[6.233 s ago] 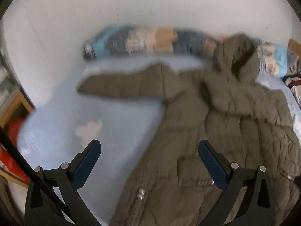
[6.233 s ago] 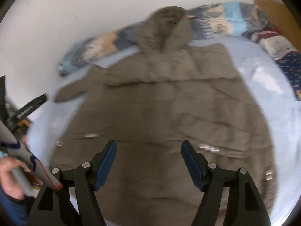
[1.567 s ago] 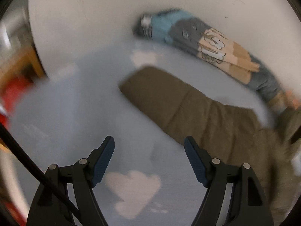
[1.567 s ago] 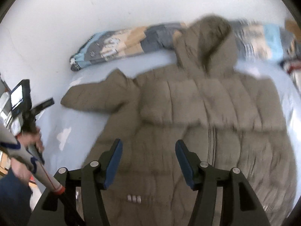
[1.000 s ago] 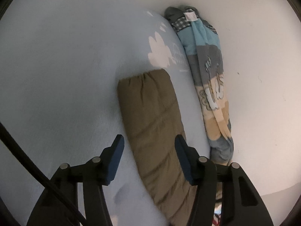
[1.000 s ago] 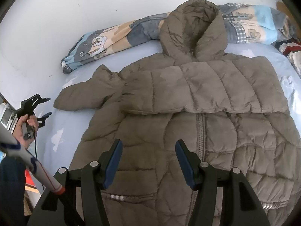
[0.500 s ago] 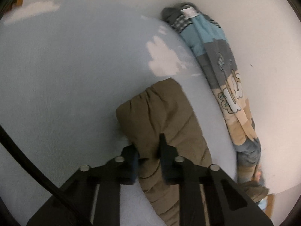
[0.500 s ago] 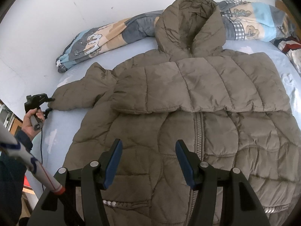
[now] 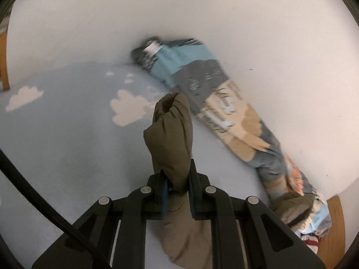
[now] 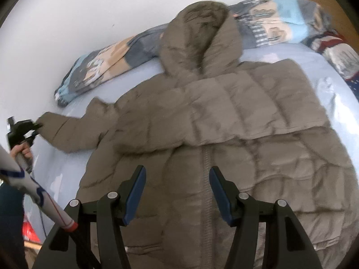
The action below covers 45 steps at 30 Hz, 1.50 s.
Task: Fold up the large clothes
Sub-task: 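Close the left gripper on the sleeve cuff, then lift the sleeve with the left gripper and fold it across the jacket chest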
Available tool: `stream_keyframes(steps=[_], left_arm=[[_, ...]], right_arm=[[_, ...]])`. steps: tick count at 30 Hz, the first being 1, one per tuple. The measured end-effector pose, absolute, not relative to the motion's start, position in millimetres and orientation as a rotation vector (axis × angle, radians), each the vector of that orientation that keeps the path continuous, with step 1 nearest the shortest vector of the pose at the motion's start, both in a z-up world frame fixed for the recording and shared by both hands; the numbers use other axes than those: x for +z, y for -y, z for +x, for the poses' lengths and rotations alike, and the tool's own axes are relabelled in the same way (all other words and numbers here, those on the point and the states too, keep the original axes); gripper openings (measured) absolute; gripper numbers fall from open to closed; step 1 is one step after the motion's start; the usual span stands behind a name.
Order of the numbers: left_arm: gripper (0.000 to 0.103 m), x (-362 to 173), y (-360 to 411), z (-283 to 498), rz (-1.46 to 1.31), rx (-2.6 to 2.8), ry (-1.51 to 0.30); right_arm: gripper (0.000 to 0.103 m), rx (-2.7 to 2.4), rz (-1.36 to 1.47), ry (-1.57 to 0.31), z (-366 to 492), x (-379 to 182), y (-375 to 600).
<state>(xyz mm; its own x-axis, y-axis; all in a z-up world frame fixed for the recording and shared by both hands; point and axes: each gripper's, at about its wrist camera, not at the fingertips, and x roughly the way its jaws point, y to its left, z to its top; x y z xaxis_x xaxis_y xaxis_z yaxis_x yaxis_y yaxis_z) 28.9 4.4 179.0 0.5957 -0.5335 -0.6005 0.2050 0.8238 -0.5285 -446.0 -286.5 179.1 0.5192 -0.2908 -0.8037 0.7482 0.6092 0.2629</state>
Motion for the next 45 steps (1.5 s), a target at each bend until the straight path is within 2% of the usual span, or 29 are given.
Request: stream_keyframes(steps=[9,17,25,29,34,45], left_arm=[[0.014,272,51,-41,-0.35,-0.585,-0.731],[0.014,345,125,-133,-0.273,-0.766,-0.663],[0.014,378,212,-225,-0.19,-0.937,-0.662],[0.014,363,259,-271,-0.121,-0.997,-0.688],[0.014,317,314,-320,-0.042,-1.055,-0.764],[0.014,168,397,-411,0.205,-1.043,-0.897]], right_arm=[[0.063,-0.806,0.733,-0.732,-498,195,325],[0.063,-0.872,0.791,-0.622,-552,220,348],[0.063,-0.94,0.84,-0.544,-607,234,370],[0.063,-0.963,0.861,-0.513,-629,239,379],[0.063,-0.984,0.891,-0.496,-651,241,388],[0.063,-0.992,0.934,-0.474,-671,242,396]])
